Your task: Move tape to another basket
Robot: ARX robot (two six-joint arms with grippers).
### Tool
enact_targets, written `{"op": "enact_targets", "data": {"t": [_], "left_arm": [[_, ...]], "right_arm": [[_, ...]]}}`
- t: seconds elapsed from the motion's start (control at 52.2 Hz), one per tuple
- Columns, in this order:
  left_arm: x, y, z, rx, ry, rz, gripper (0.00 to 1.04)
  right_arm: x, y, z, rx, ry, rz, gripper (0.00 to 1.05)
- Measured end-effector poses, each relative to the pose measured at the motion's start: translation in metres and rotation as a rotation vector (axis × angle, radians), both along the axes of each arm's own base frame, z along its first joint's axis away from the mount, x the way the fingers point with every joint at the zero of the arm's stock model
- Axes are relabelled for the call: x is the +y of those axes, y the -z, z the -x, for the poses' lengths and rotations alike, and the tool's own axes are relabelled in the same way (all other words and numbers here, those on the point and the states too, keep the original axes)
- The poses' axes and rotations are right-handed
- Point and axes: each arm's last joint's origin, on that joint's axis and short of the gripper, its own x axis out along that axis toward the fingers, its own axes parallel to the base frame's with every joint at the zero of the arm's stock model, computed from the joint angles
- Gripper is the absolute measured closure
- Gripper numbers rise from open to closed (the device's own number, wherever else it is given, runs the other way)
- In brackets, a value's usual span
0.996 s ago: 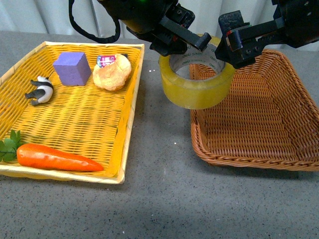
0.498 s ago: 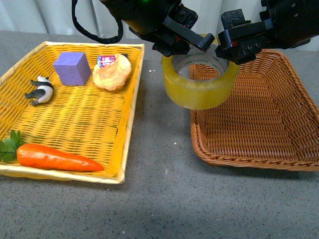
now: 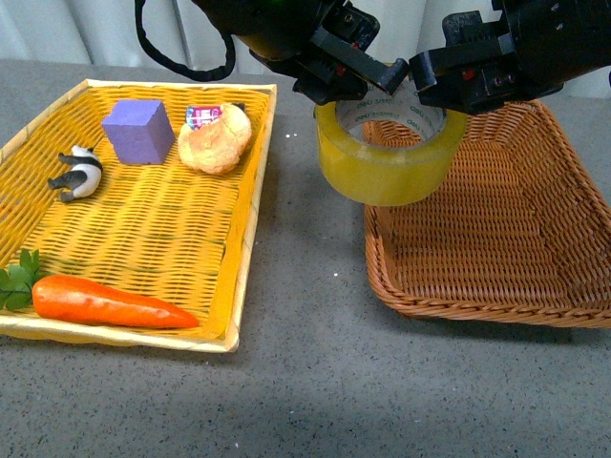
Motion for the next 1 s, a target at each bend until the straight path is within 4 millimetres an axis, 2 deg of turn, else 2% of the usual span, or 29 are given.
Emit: {"op": "enact_targets", "data": {"t": [0.115, 0.191, 0.325, 0.421, 0.479, 0.517, 0.632, 0.881, 0.996], "left_arm": [[0.0, -0.004, 0.002, 0.053, -0.055, -0.059, 0.7], [0.0, -0.006, 0.004, 0.08, -0.064, -0.029, 0.59], [0.004, -0.022, 0.015, 0.106, -0.058, 0.05, 0.32], [0.01, -0.03, 0.017, 0.085, -0.091, 0.08, 0.2], [0.017, -0.034, 0.017, 0.042, -0.148, 0.092, 0.07], [0.021, -0.035, 0.016, 0.023, -0.178, 0.097, 0.05], [0.035, -0.03, 0.013, -0.02, -0.297, 0.12, 0.07], [0.085, -0.018, 0.001, -0.141, -0.672, 0.134, 0.07], [0.098, -0.017, -0.001, -0.178, -0.781, 0.191, 0.07]], "right_arm": [[-0.001, 0.002, -0.004, -0.003, -0.003, -0.001, 0.9], [-0.003, 0.004, -0.007, -0.008, 0.03, 0.024, 0.9], [-0.023, 0.01, -0.021, -0.019, 0.16, 0.076, 0.9], [-0.03, 0.014, -0.025, -0.013, 0.193, 0.09, 0.9], [-0.034, 0.018, -0.027, -0.003, 0.207, 0.095, 0.9], [-0.037, 0.021, -0.029, 0.002, 0.216, 0.098, 0.9], [-0.042, 0.03, -0.032, 0.022, 0.235, 0.105, 0.9], [-0.05, 0.063, -0.035, 0.092, 0.272, 0.112, 0.9], [-0.053, 0.077, -0.032, 0.118, 0.285, 0.118, 0.9]]}}
